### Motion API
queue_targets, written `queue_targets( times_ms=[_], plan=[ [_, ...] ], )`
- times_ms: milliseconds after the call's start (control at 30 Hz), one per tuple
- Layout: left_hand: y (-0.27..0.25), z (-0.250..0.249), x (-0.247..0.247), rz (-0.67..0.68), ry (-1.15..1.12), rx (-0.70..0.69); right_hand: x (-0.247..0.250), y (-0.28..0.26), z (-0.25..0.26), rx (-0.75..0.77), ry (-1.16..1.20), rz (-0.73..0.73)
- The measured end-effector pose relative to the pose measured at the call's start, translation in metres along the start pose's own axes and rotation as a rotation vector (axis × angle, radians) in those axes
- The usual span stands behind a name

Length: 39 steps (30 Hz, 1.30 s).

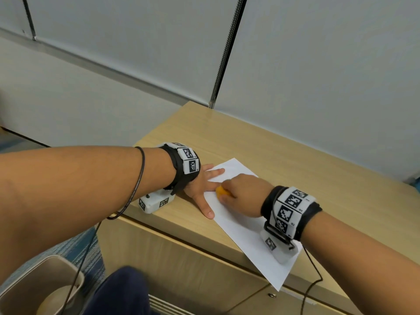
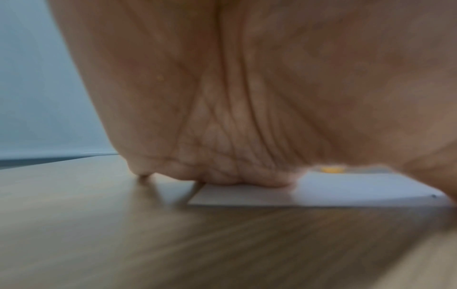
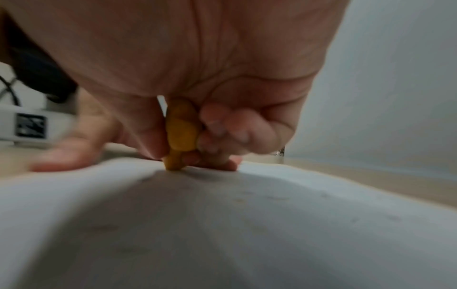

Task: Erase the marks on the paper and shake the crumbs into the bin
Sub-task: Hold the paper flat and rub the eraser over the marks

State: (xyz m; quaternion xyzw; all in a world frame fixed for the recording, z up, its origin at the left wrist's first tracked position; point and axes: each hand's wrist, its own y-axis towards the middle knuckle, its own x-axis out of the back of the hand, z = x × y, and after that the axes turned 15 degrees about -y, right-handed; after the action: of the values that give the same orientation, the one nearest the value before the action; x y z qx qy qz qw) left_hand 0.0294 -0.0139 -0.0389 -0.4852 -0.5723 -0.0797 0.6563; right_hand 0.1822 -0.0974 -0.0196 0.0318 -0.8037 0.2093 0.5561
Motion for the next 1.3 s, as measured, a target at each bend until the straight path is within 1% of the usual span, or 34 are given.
queue_targets(
  times_ms=[100, 167, 233, 300, 367, 400, 500, 567, 633, 700, 767, 833, 900, 933, 1000, 1067, 1133, 1200, 1233, 1300],
  plan=[
    [-0.001, 0.001, 0.001, 0.010, -0.008, -0.003, 0.002, -0.008, 0.012, 0.069, 0.027, 0.037],
    [0.000, 0.000, 0.000, 0.004, 0.002, -0.009, 0.005, -0.003, 0.003, 0.022, 0.048, 0.047],
    [0.002, 0.000, -0.001, -0.016, 0.011, -0.019, 0.004, 0.003, -0.001, -0.027, 0.017, 0.015],
    [0.001, 0.001, -0.001, -0.022, 0.013, -0.031, 0.002, 0.002, 0.008, 0.026, 0.006, -0.018],
    [-0.001, 0.002, -0.001, -0.015, 0.009, -0.031, 0.001, -0.003, 0.014, 0.069, 0.026, 0.011],
    [-0.001, 0.001, -0.001, -0.016, 0.008, -0.032, 0.003, -0.002, 0.011, 0.059, 0.039, 0.027],
    [-0.001, -0.001, -0.001, -0.023, 0.015, -0.034, 0.006, 0.003, -0.002, -0.036, 0.031, 0.037],
    [0.000, 0.000, 0.000, -0.018, 0.025, -0.025, 0.004, -0.002, 0.006, 0.008, 0.001, 0.009],
    [-0.001, 0.001, 0.000, -0.009, 0.028, -0.019, 0.001, -0.010, 0.013, 0.047, 0.012, 0.041],
    [-0.001, 0.001, 0.000, -0.014, 0.021, -0.025, 0.001, -0.011, 0.003, 0.010, 0.052, 0.065],
    [0.000, 0.000, 0.000, -0.022, 0.026, -0.025, 0.000, -0.007, -0.006, -0.038, 0.051, 0.045],
    [0.001, 0.001, -0.001, -0.027, 0.027, -0.026, -0.003, -0.011, 0.002, -0.002, 0.001, 0.019],
    [0.003, 0.002, -0.002, -0.029, 0.022, -0.026, -0.005, -0.017, 0.013, 0.065, -0.007, 0.038],
    [0.003, 0.002, -0.002, -0.029, 0.017, -0.024, -0.003, -0.018, 0.012, 0.062, 0.011, 0.058],
    [0.004, 0.002, -0.002, -0.024, 0.011, -0.016, 0.000, -0.015, -0.003, -0.011, 0.041, 0.073],
    [0.004, 0.001, -0.001, -0.017, 0.013, -0.008, -0.003, -0.013, -0.012, -0.071, 0.034, 0.029],
    [0.004, 0.001, -0.001, -0.022, 0.016, -0.009, -0.008, -0.016, -0.003, -0.013, 0.006, 0.006],
    [0.004, 0.002, -0.002, -0.032, 0.020, -0.016, -0.011, -0.020, 0.006, 0.034, 0.020, 0.049],
    [0.004, 0.001, -0.002, -0.035, 0.021, -0.017, -0.009, -0.019, 0.002, 0.019, 0.036, 0.061],
    [0.005, 0.001, -0.002, -0.039, 0.015, -0.014, -0.005, -0.014, -0.013, -0.074, 0.071, 0.060]
  ],
)
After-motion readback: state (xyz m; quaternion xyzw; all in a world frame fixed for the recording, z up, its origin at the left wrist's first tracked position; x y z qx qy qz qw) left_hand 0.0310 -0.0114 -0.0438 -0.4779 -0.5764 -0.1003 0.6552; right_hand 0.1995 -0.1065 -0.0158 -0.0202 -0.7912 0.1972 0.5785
